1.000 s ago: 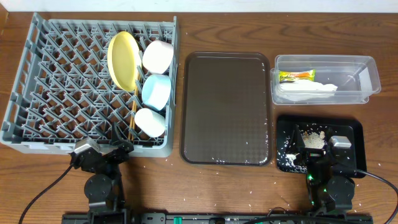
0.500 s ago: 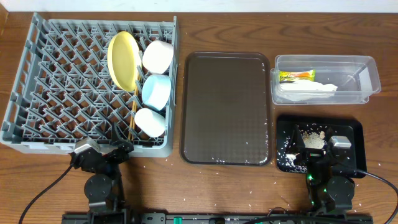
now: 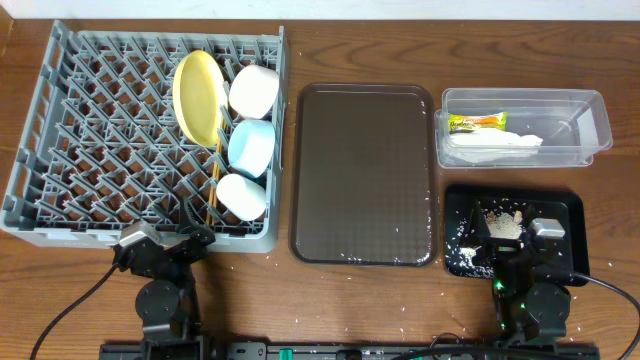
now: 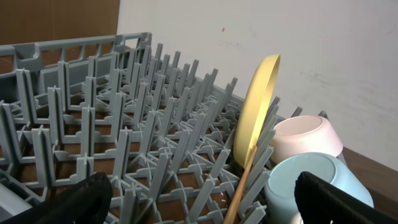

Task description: Sort waste into correct bins and load items into the dishwasher

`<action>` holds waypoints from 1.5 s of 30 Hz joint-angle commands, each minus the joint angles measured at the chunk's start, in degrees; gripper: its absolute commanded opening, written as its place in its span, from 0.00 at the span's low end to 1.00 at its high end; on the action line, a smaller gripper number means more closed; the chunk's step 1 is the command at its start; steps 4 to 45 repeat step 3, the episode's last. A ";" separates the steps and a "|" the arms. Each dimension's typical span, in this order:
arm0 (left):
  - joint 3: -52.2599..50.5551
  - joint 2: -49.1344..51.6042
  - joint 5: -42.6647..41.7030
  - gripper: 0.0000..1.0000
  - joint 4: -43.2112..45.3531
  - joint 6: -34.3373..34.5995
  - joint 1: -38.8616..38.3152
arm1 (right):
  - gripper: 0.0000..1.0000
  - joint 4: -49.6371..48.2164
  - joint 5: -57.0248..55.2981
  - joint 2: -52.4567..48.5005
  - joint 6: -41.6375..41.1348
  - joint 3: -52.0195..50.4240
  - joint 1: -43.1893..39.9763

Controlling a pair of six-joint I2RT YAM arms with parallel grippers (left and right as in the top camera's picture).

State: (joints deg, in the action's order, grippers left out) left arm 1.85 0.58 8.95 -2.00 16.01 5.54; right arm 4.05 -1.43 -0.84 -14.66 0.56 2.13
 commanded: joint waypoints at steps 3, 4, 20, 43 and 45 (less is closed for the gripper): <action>-1.62 -0.35 -0.11 0.93 -1.33 -0.96 0.17 | 0.99 0.13 0.39 0.57 -0.52 -0.24 0.61; -1.62 -0.35 -0.11 0.93 -1.33 -0.96 0.17 | 0.99 0.13 0.39 0.57 -0.52 -0.24 0.61; -1.62 -0.35 -0.11 0.93 -1.33 -0.96 0.17 | 0.99 0.13 0.39 0.57 -0.52 -0.24 0.61; -1.62 -0.35 -0.11 0.93 -1.33 -0.96 0.17 | 0.99 0.13 0.39 0.57 -0.52 -0.24 0.61; -1.62 -0.35 -0.11 0.93 -1.33 -0.96 0.17 | 0.99 0.13 0.39 0.57 -0.52 -0.24 0.61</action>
